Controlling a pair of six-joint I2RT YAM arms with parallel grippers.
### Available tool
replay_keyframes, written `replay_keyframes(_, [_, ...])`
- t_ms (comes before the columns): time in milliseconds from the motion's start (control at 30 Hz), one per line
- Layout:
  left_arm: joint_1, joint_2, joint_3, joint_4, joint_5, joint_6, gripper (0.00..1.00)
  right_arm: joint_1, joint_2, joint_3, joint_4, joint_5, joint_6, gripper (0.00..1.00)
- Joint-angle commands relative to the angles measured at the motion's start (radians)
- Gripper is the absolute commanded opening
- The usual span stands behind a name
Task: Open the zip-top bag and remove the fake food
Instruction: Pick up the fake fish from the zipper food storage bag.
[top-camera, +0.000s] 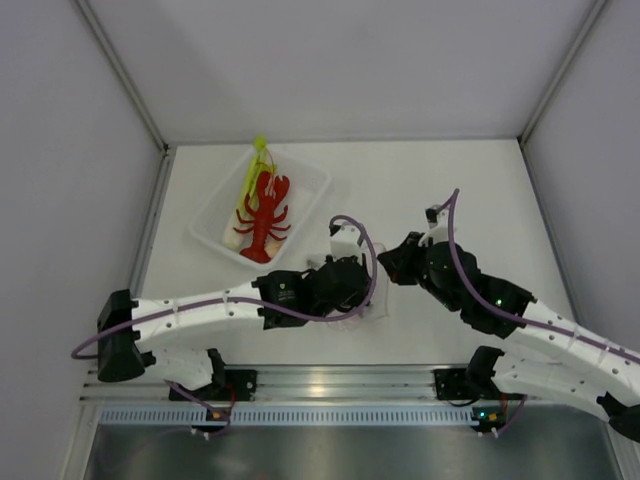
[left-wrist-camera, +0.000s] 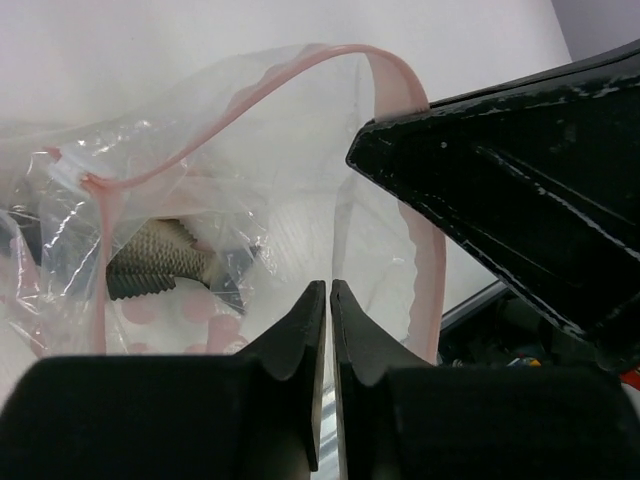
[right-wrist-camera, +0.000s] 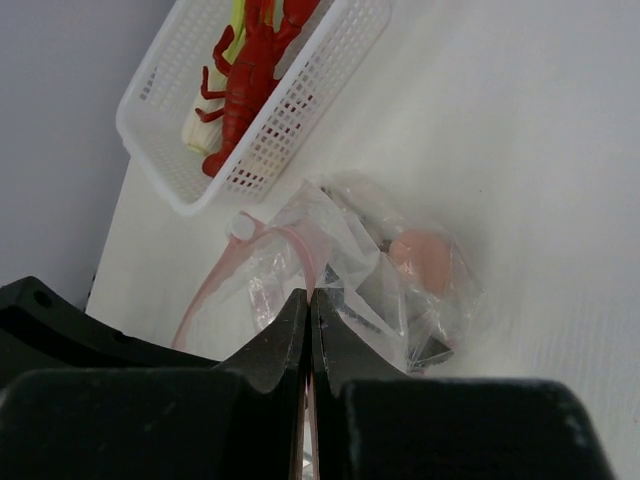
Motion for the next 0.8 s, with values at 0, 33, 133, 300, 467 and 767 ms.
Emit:
replay_keyframes(0, [-0.003, 0.028, 0.016, 0.068, -0.015, -0.009, 0.10, -0.005, -0.035, 0.009, 0.090, 0.008, 0.021, 0.00])
replay_keyframes(33, [-0.003, 0.037, 0.017, 0.068, -0.014, -0.006, 0.05, -0.006, -0.036, 0.012, 0.097, 0.007, 0.021, 0.00])
replay_keyframes(133, [-0.003, 0.077, 0.020, 0.071, -0.004, 0.014, 0.01, -0.006, -0.032, 0.028, 0.100, -0.009, 0.020, 0.00])
replay_keyframes(300, [-0.012, 0.134, 0.022, 0.071, 0.029, 0.054, 0.00, -0.005, -0.010, 0.071, 0.093, -0.016, -0.017, 0.00])
replay_keyframes(467, [-0.052, 0.157, 0.030, 0.071, 0.033, 0.100, 0.00, -0.008, 0.019, 0.134, 0.044, -0.018, -0.077, 0.00])
replay_keyframes(767, [-0.083, 0.136, -0.055, 0.123, 0.092, 0.147, 0.00, -0.028, -0.005, 0.188, -0.004, -0.020, -0.161, 0.00])
